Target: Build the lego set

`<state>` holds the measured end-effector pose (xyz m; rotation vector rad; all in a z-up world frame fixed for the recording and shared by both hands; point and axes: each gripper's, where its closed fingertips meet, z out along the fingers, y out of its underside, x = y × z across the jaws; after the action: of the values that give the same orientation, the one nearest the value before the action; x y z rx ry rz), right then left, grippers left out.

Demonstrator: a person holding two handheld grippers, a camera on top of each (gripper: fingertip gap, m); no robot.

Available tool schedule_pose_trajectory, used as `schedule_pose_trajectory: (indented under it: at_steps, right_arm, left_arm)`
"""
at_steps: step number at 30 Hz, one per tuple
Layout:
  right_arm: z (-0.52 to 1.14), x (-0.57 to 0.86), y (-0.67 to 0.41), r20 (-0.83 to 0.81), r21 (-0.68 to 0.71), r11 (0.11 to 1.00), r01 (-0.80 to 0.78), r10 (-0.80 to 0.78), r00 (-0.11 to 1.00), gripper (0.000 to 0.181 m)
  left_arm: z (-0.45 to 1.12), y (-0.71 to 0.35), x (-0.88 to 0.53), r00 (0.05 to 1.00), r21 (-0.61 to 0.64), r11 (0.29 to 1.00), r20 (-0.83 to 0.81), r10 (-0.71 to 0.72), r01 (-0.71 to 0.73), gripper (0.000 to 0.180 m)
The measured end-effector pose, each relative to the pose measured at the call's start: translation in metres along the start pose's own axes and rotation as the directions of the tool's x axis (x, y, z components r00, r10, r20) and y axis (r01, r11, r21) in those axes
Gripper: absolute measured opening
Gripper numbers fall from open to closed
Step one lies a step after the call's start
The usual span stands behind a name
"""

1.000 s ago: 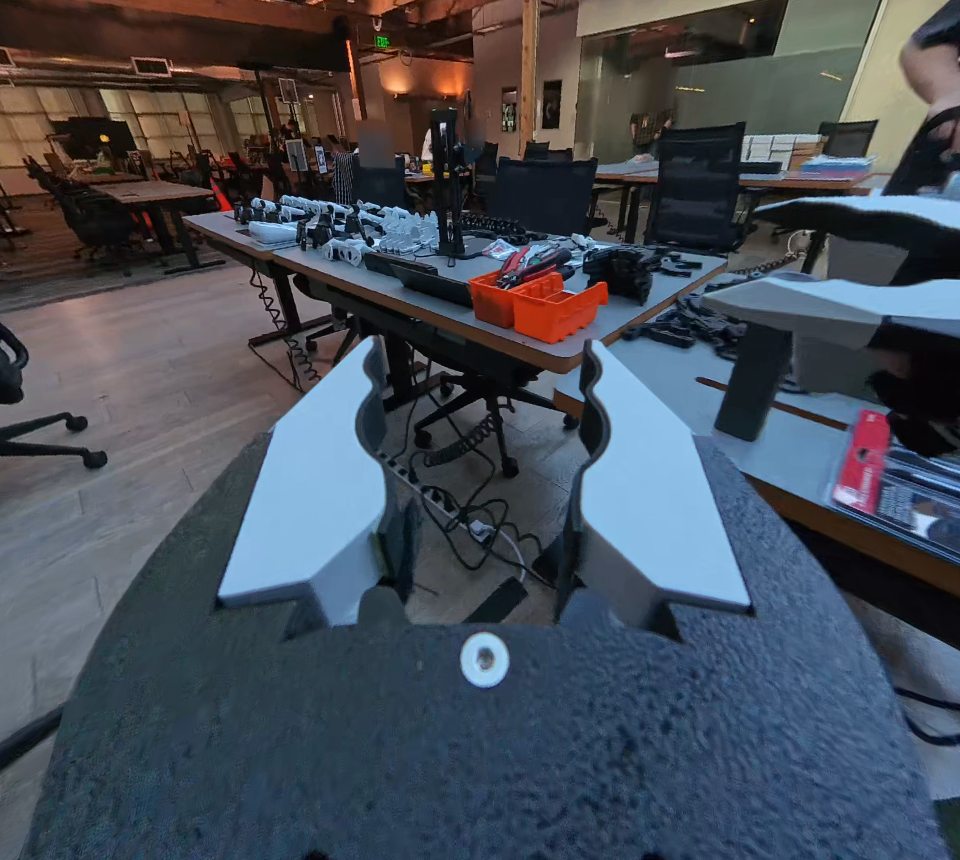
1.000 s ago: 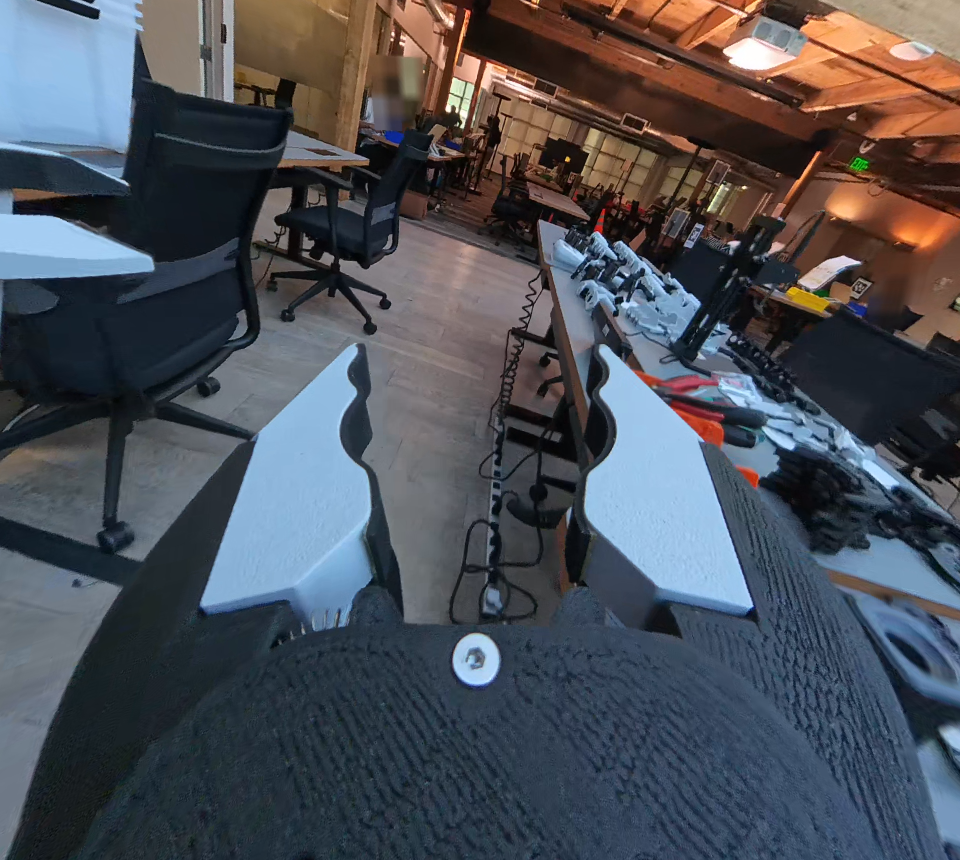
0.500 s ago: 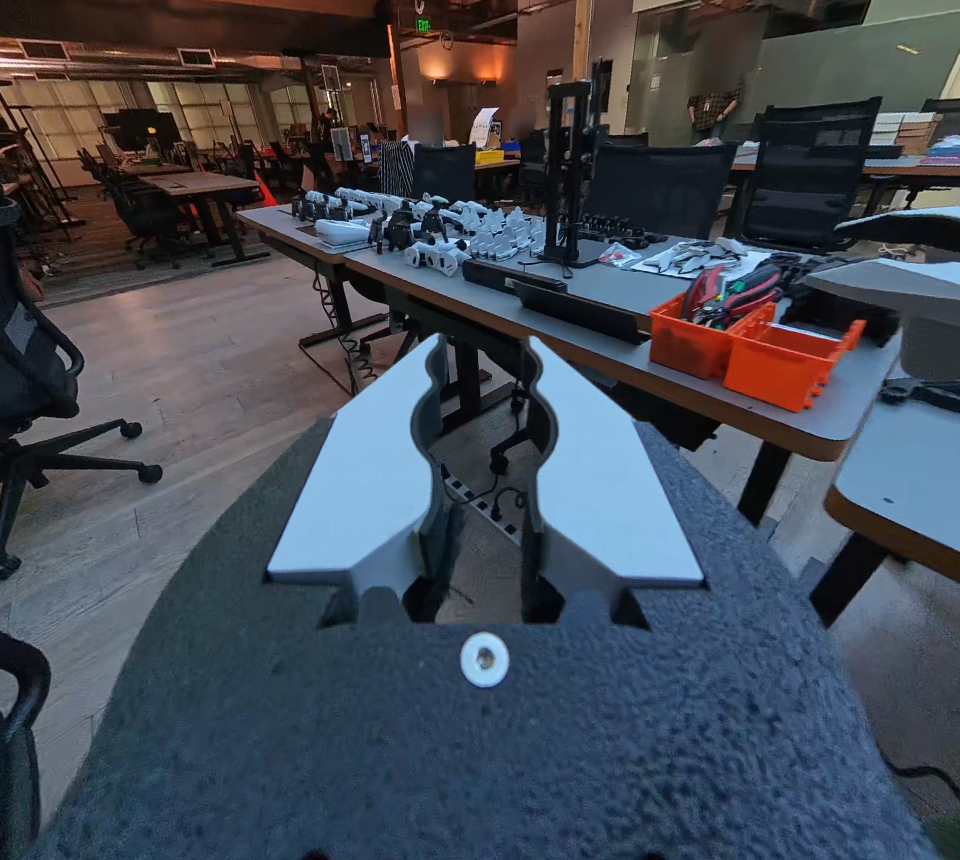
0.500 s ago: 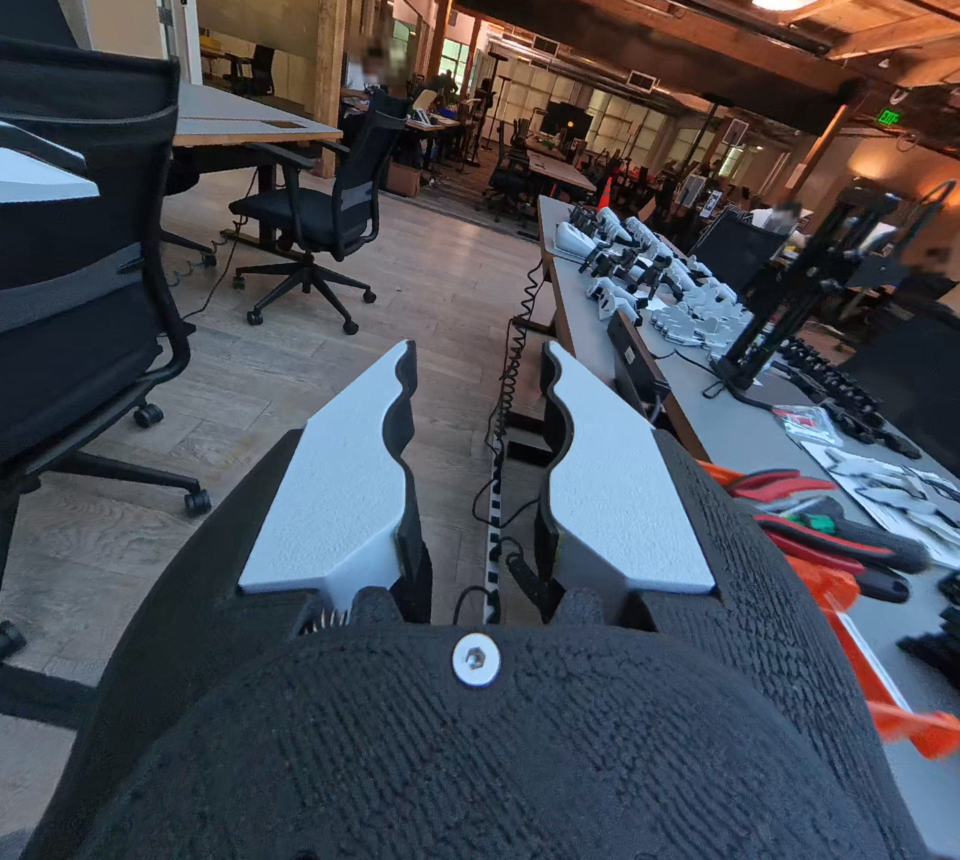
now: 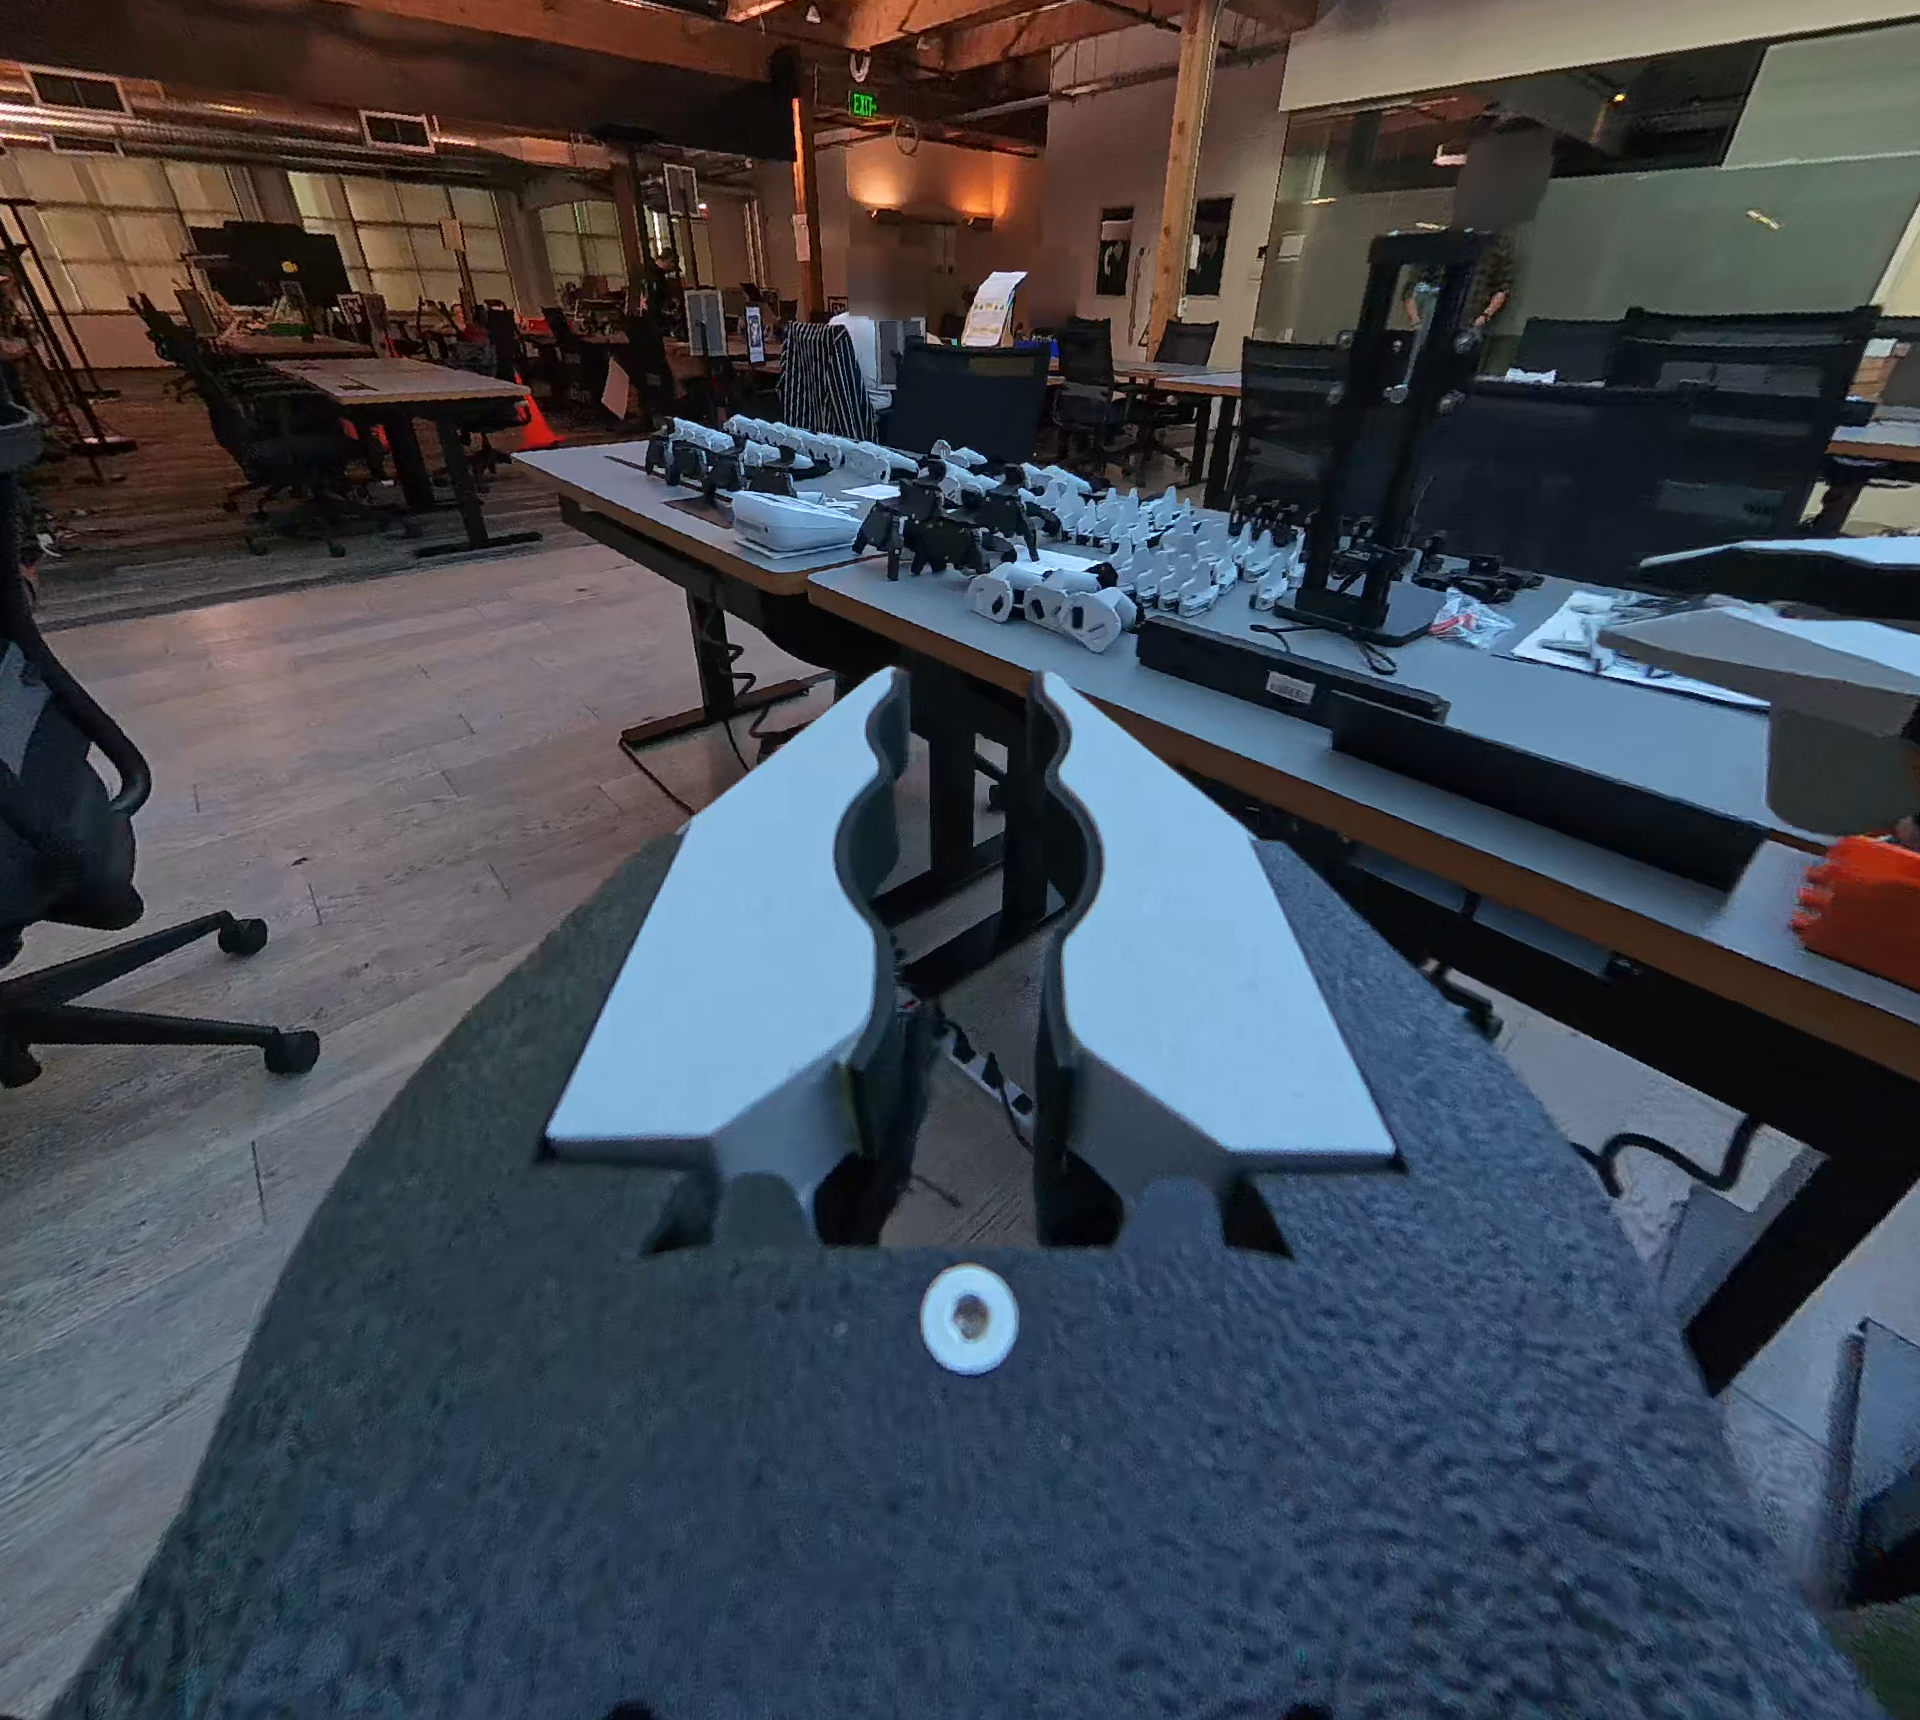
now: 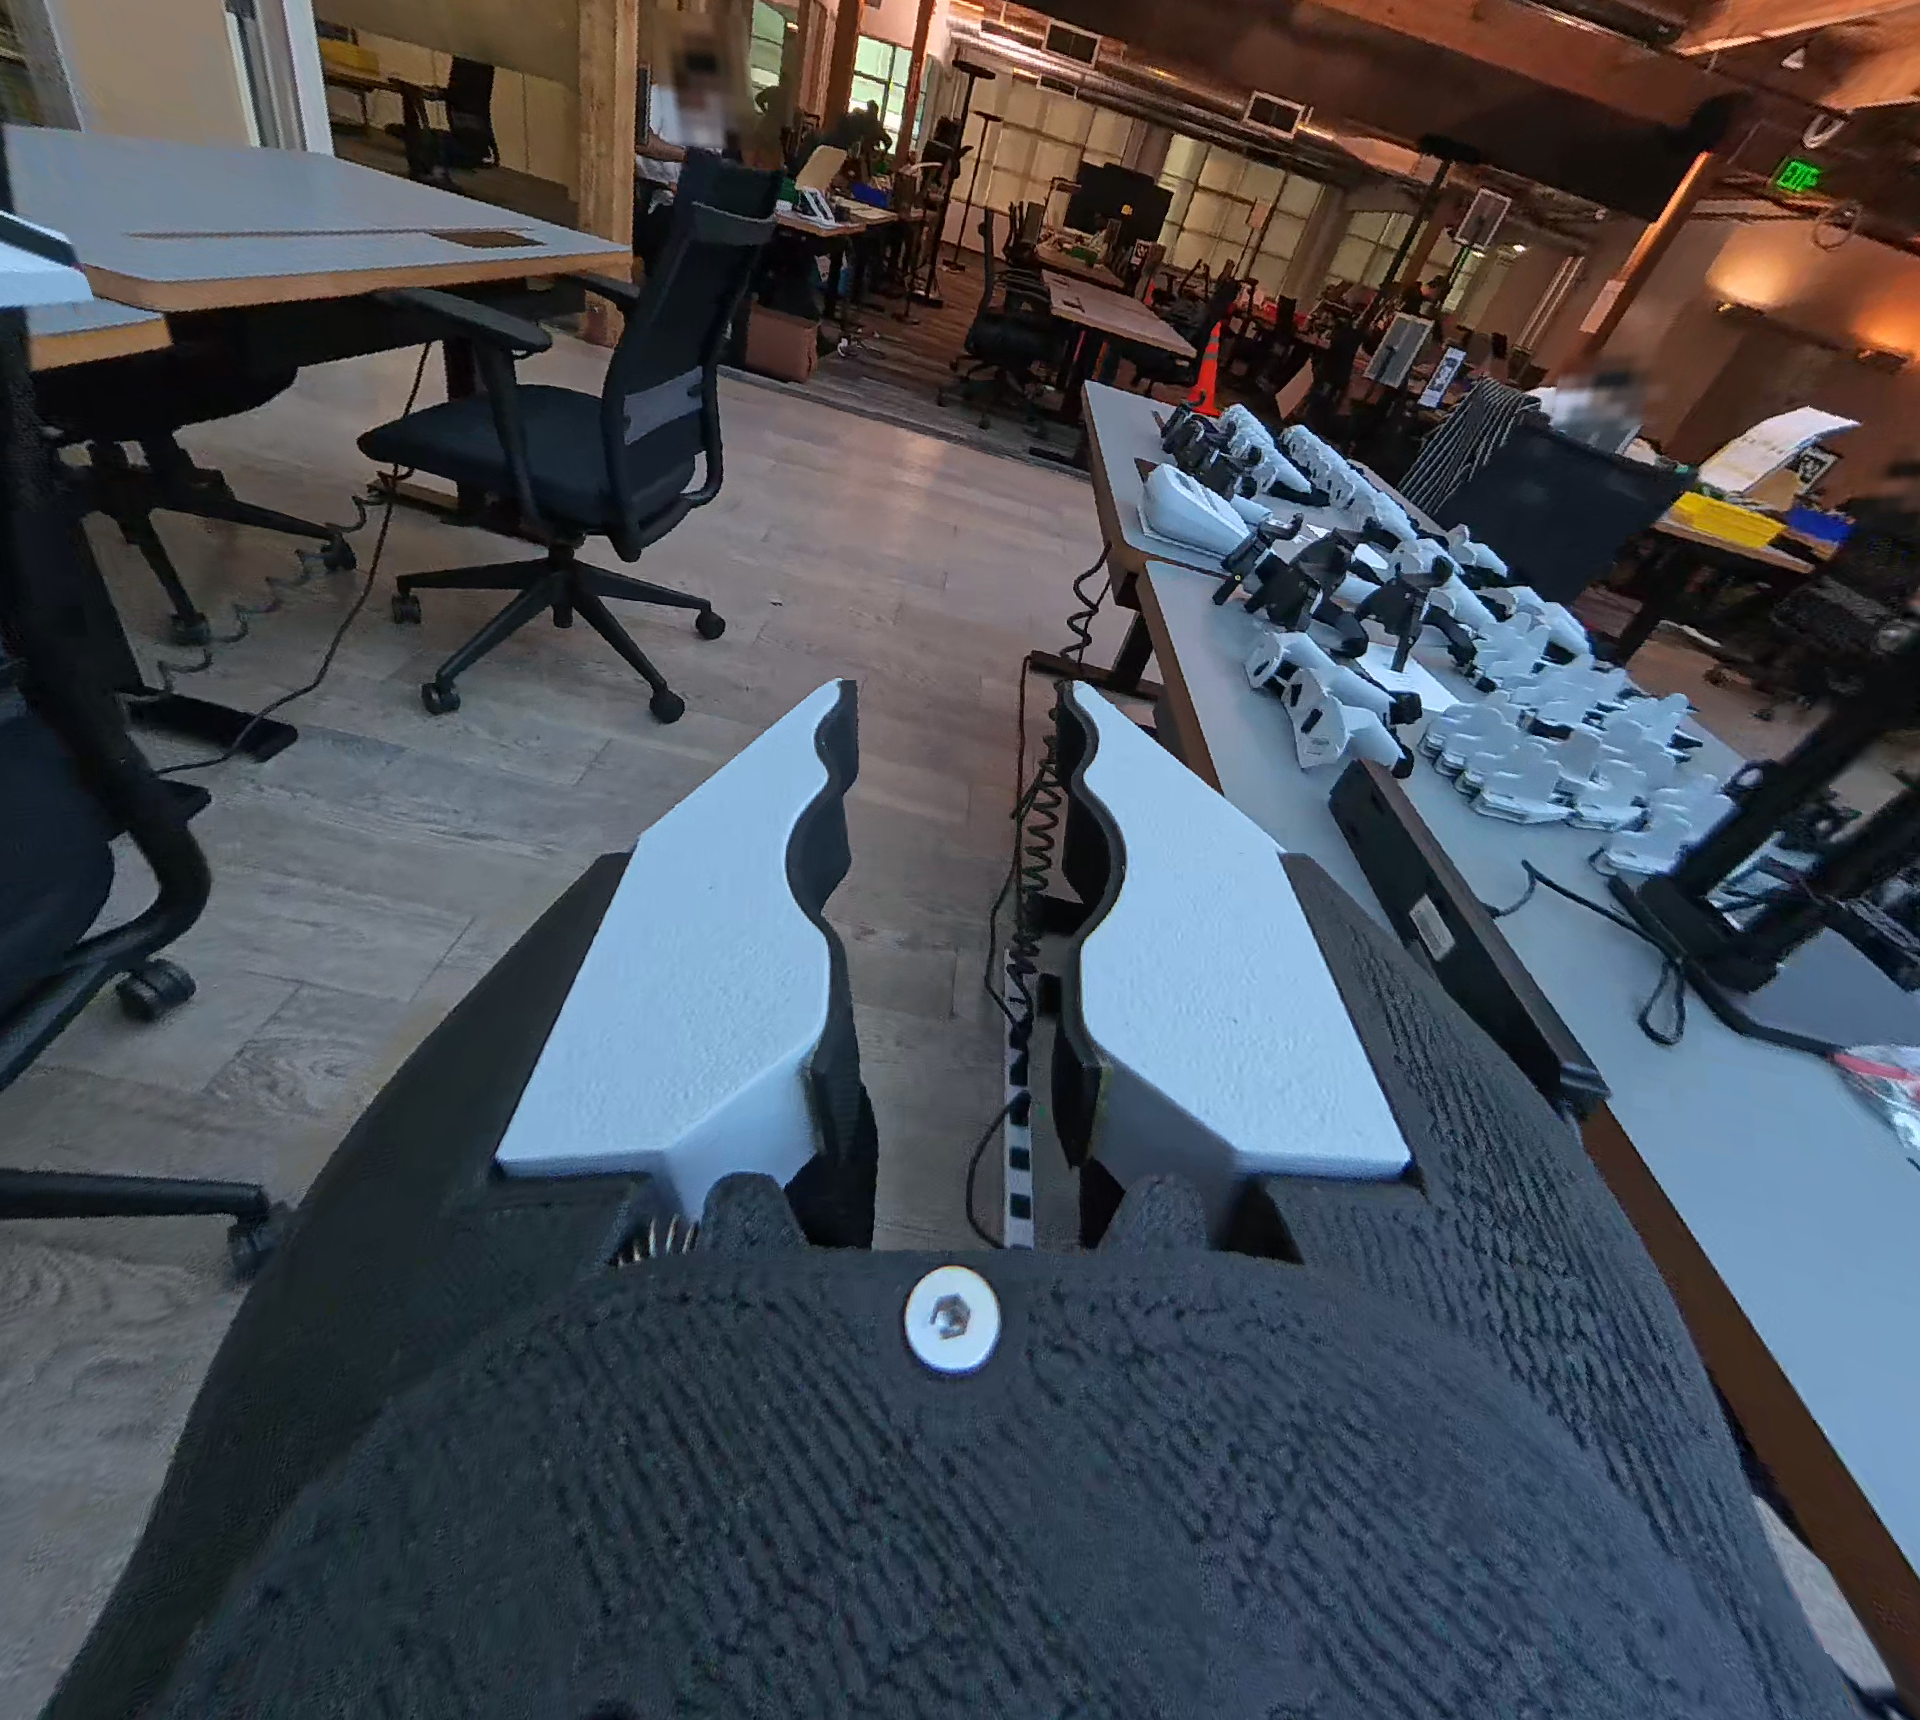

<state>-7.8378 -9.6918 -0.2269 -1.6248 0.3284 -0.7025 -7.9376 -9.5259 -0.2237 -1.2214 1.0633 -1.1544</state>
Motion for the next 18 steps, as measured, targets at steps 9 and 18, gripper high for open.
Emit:
schedule_pose_trajectory:
  at_steps: [9,18]
  right_arm:
    - [0.253,0.026,-0.002,0.017,0.108,0.993,0.036,-0.038,0.999,0.022]
    - [0.532,0.011,-0.022,0.2,0.071,0.996,-0.045,0.03,0.979,0.025]
  left_arm:
    - [0.166,-0.003,-0.172,0.98,0.091,0.98,0.117,0.164,-0.175,0.012]
    - [0.302,-0.005,-0.377,0.939,-0.017,0.98,0.282,0.196,-0.2,0.01]
